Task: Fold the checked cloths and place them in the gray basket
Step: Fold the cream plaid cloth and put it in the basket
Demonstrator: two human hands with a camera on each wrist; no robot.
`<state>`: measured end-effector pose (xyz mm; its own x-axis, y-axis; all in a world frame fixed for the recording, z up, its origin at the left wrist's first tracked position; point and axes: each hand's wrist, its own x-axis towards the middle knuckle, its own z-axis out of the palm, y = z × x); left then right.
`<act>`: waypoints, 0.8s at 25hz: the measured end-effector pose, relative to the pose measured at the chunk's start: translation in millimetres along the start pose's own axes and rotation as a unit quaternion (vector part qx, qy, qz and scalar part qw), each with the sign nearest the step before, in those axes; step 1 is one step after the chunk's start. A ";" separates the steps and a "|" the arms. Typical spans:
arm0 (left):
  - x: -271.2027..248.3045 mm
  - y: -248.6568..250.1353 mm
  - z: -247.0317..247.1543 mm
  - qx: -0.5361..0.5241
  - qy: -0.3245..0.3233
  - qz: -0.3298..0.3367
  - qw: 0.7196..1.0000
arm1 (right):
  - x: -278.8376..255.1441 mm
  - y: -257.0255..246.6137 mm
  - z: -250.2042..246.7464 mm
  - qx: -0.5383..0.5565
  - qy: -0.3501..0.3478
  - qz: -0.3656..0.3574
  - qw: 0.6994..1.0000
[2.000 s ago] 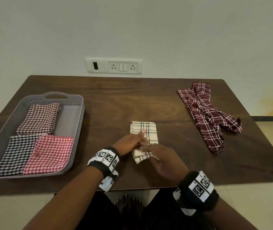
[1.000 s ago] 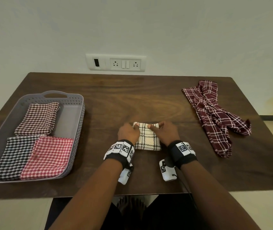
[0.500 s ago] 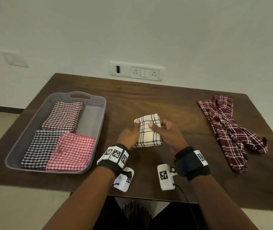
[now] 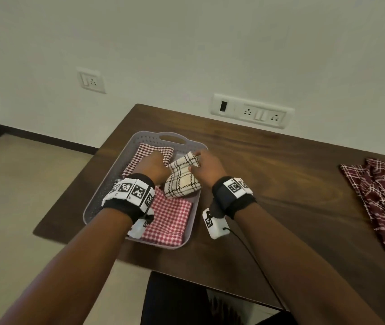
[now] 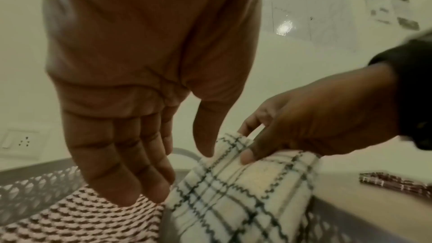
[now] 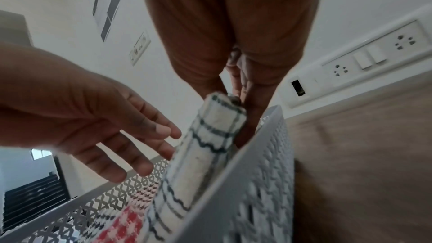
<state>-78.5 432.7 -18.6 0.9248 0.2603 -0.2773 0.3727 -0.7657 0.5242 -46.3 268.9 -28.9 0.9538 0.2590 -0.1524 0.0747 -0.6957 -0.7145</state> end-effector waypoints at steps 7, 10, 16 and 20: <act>12.2 -25.0 -5.3 -0.030 0.025 -0.001 0.999 | 16.6 -15.3 7.0 0.065 0.044 0.029 0.996; 11.1 -15.3 4.3 0.046 0.022 0.063 0.997 | 15.5 -17.3 22.3 -0.199 -0.069 0.023 0.977; 13.2 -6.0 46.5 0.232 -0.095 0.131 0.959 | 16.4 -20.9 16.1 -0.335 0.079 -0.091 0.935; 18.4 -11.0 54.0 0.217 -0.080 0.130 0.964 | 13.2 3.8 11.1 -0.383 -0.077 -0.075 0.917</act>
<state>-69.6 414.1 -73.0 0.9461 -0.0410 -0.3212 0.0313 -0.9758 0.2166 -36.7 277.1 -41.1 0.8679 0.4411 -0.2283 0.4410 -0.8959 -0.0542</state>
